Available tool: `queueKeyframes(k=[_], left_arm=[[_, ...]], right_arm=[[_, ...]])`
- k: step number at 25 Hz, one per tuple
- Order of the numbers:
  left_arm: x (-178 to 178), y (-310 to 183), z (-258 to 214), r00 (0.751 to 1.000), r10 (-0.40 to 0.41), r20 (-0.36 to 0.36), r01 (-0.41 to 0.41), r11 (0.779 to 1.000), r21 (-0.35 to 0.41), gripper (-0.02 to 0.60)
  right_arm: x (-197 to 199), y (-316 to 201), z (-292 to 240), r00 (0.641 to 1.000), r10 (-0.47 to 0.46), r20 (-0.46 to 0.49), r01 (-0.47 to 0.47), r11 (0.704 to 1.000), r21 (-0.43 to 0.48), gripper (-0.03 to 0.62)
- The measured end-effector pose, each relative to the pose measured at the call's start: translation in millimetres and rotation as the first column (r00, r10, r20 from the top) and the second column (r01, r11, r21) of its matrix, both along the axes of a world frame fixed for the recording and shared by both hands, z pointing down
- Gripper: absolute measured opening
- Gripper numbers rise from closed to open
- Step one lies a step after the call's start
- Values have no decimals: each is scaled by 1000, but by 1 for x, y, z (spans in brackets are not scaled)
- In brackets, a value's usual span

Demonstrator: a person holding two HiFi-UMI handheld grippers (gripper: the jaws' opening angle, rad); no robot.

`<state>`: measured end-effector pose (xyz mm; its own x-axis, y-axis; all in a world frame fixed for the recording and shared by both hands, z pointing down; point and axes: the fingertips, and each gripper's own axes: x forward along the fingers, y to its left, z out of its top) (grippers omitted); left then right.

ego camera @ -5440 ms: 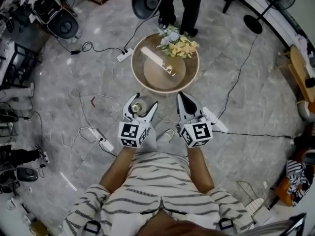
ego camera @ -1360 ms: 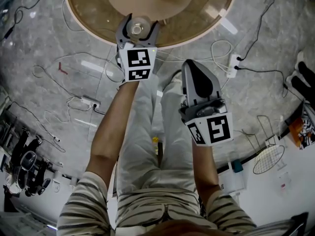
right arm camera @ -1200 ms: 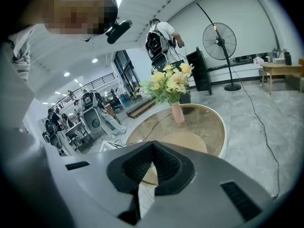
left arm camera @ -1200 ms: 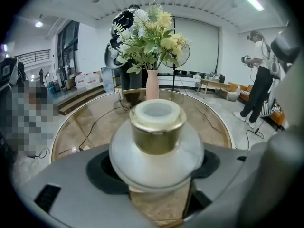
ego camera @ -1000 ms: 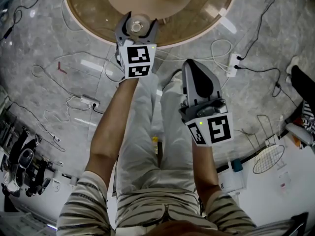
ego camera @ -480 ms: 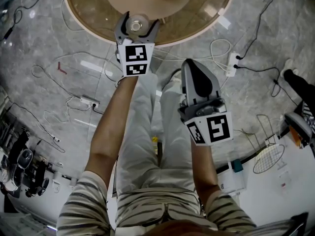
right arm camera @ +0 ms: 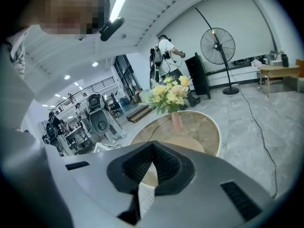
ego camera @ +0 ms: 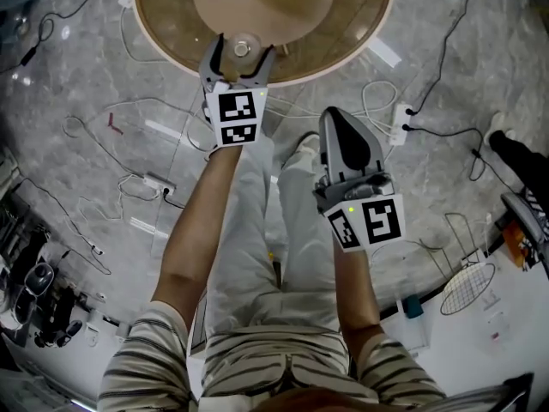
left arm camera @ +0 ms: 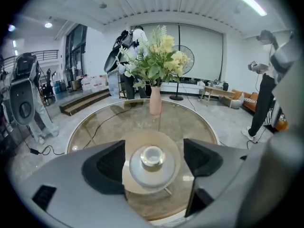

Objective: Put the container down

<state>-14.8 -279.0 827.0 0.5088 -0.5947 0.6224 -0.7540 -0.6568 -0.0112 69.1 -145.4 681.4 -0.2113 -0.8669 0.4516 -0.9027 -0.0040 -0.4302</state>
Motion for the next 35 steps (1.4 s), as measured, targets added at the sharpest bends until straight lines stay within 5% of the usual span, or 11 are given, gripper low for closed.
queueKeyframes(k=[18, 26, 35], left_arm=[[-3, 46, -192, 990, -96, -106, 103, 992, 68, 254], [-10, 70, -301, 981, -100, -164, 126, 979, 162, 141], [-22, 104, -396, 966, -131, -223, 173, 968, 183, -2]], right_arm=[[17, 28, -127, 999, -34, -38, 38, 992, 118, 11], [15, 35, -206, 996, -47, -72, 60, 980, 191, 11], [10, 47, -293, 994, -46, -97, 70, 963, 261, 11]])
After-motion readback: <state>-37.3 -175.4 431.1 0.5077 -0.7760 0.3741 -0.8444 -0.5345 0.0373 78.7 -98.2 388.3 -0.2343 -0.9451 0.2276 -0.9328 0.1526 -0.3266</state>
